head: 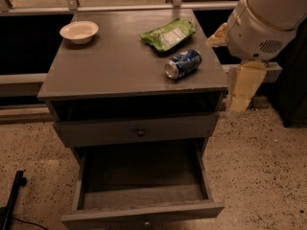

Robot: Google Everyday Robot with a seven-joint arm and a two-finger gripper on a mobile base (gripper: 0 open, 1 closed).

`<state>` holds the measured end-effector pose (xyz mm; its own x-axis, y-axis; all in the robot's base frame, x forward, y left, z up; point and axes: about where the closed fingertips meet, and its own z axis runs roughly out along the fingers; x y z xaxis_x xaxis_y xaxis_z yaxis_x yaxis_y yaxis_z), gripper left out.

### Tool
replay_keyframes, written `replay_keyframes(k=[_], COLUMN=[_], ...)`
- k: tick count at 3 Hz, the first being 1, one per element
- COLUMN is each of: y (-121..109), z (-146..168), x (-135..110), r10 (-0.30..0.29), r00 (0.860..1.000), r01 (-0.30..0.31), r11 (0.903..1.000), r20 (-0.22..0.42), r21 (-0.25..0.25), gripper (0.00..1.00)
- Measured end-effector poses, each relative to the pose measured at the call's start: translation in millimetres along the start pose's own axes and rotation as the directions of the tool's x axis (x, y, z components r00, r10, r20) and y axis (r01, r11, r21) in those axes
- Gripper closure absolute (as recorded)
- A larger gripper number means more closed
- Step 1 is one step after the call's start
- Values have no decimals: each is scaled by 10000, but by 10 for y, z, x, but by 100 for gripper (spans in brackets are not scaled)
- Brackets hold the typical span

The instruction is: Place pepsi can into middle drawer

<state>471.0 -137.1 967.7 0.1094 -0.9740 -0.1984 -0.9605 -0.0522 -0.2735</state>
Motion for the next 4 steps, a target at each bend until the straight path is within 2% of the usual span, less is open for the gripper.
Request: replay_keyframes(k=[1, 2, 3, 4], y=[-105, -462, -706, -940], z=[62, 410, 663, 866], x=[-40, -49, 6, 68], r10=[-557, -2359, -3238, -3368], r00=[9981, 9686, 9413, 9372], r01=[557, 2323, 3145, 3226], r11=[9984, 9712, 9440, 9359], r20=[-271, -790, -957, -911], r21=[-7, -521, -998, -1415], gripper=[0, 0, 0, 0])
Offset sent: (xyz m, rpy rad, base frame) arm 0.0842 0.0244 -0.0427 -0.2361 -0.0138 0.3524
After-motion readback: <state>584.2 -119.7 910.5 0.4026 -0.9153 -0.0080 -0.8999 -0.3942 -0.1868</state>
